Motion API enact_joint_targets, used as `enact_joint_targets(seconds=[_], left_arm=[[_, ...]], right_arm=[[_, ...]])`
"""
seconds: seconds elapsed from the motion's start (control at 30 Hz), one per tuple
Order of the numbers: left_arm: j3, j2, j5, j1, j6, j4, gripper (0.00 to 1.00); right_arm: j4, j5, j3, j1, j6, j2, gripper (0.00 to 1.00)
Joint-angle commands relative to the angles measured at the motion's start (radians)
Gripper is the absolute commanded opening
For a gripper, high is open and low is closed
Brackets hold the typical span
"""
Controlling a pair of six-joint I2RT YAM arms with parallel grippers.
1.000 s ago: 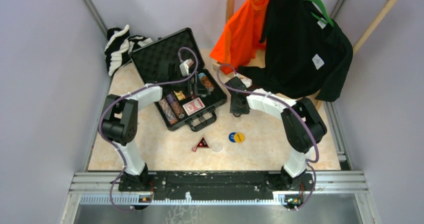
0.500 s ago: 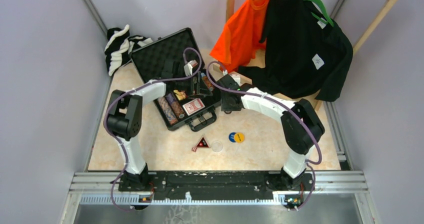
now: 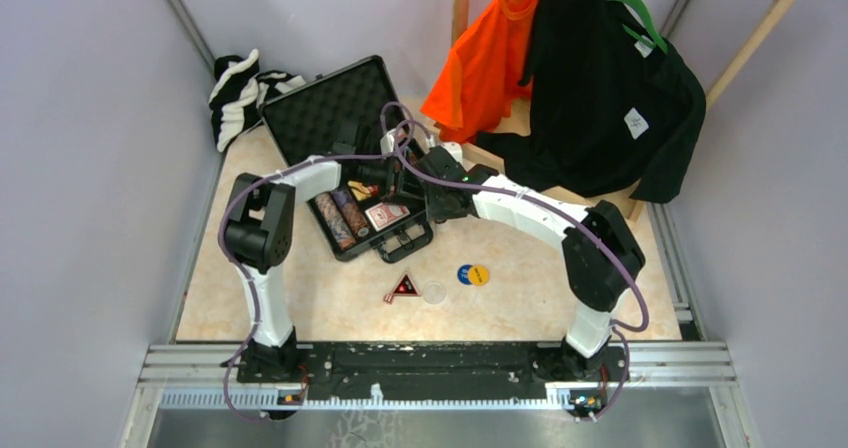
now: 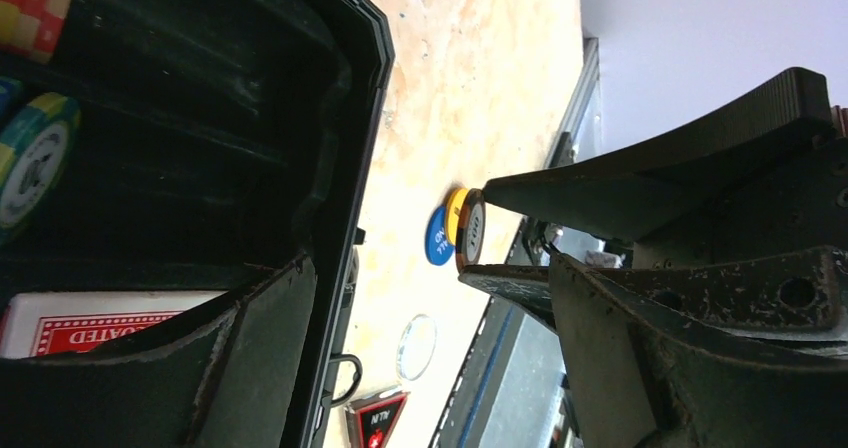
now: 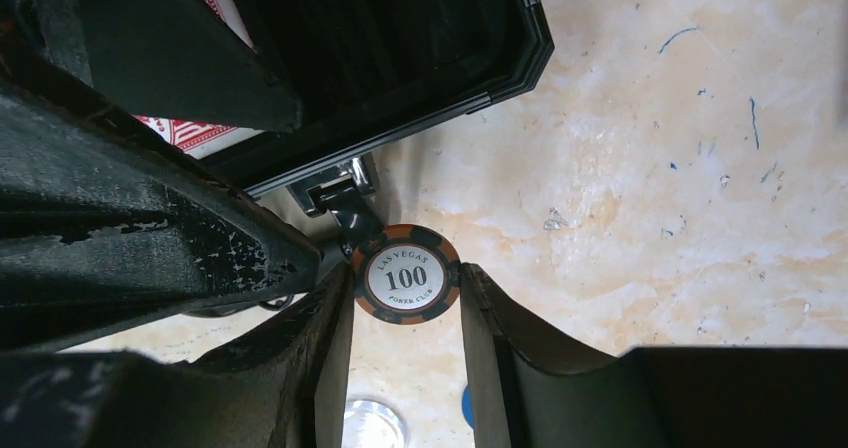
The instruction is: Pack up texas hold em set
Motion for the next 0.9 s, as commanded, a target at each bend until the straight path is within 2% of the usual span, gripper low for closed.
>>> enact_joint_targets(seconds=[0.0, 0.23, 0.5, 0.87], left_arm=[[0.039, 0.029, 0.106, -0.011, 0.023, -0.022, 0.91], [0.073, 0.087, 0.152, -0.035, 0.013, -0.044, 0.86], [0.078, 0.086, 0.184, -0.041, 0.025, -0.048, 0.78], [0.113, 0.038, 0.088, -0.023, 0.006, -0.072, 0.8]], right_arm=[[0.009, 0.011, 0.063, 0.029, -0.022, 0.015, 0.39], [0.009, 0.008, 0.083, 0.047, -0.028, 0.026, 0.39], [0.005, 0.008, 0.107, 0.059, -0.033, 0.026, 0.39], [-0.002, 0.011, 0.126, 0.064, -0.036, 0.025, 0.38]])
